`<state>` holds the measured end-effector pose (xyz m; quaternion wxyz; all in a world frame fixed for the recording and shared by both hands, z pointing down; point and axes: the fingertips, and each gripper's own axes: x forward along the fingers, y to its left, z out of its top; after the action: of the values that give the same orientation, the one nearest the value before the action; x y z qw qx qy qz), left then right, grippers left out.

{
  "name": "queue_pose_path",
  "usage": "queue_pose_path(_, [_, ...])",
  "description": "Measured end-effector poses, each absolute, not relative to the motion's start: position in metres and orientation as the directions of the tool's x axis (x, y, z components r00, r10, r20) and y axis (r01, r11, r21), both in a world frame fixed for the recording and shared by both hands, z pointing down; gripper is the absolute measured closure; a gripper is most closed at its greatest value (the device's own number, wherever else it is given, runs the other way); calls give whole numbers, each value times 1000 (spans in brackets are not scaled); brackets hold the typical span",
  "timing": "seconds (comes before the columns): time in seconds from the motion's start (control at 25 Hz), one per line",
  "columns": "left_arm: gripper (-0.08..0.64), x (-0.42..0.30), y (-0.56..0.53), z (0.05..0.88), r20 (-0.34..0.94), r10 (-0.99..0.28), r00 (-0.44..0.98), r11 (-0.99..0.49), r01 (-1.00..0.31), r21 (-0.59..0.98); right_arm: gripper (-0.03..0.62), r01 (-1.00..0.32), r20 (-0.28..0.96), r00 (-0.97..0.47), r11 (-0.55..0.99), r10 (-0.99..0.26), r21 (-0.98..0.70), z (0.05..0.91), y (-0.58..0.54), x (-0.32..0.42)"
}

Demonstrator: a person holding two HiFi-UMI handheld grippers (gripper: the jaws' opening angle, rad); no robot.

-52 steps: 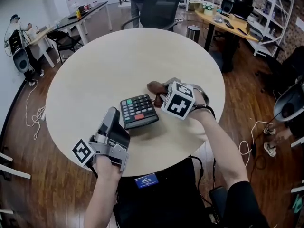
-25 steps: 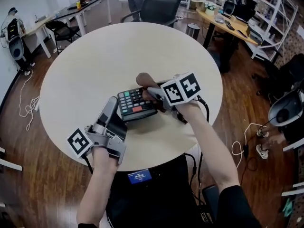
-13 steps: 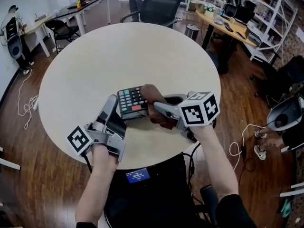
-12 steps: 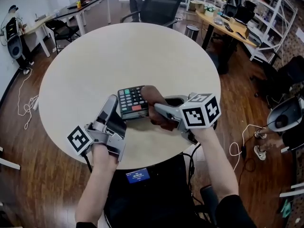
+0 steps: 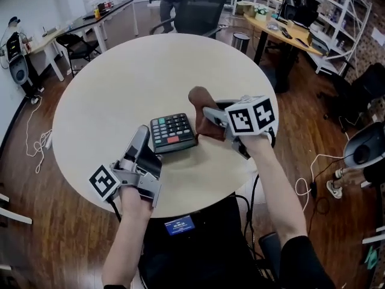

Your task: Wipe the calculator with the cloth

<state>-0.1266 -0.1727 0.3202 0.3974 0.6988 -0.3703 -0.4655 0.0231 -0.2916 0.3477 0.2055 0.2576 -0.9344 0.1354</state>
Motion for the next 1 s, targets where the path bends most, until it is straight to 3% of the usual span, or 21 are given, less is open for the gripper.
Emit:
queue_pose_path(0.28, [393,-125,-168,321,-355,-886,299,-411,-148,900,492,-502,636,-699,857,-325,-114,392,-315,-35])
queue_pose_path(0.6, [393,-126,-171,324,-342,-886,313,-404,-161,900,492,-431,522,-815,866,-252,-255,383,-252,-2])
queue_pose_path(0.88, [393,-126,-171,324,-344,-890,299,-399,-146,905,492,-354,475,-852,910,-219,-216,371,-182,19])
queue_pose_path(1.0, [393,-123,-172,323,-344,-889,303,-400,-144,905,492,-263,446,-884,939,-143,-220,362,-146,22])
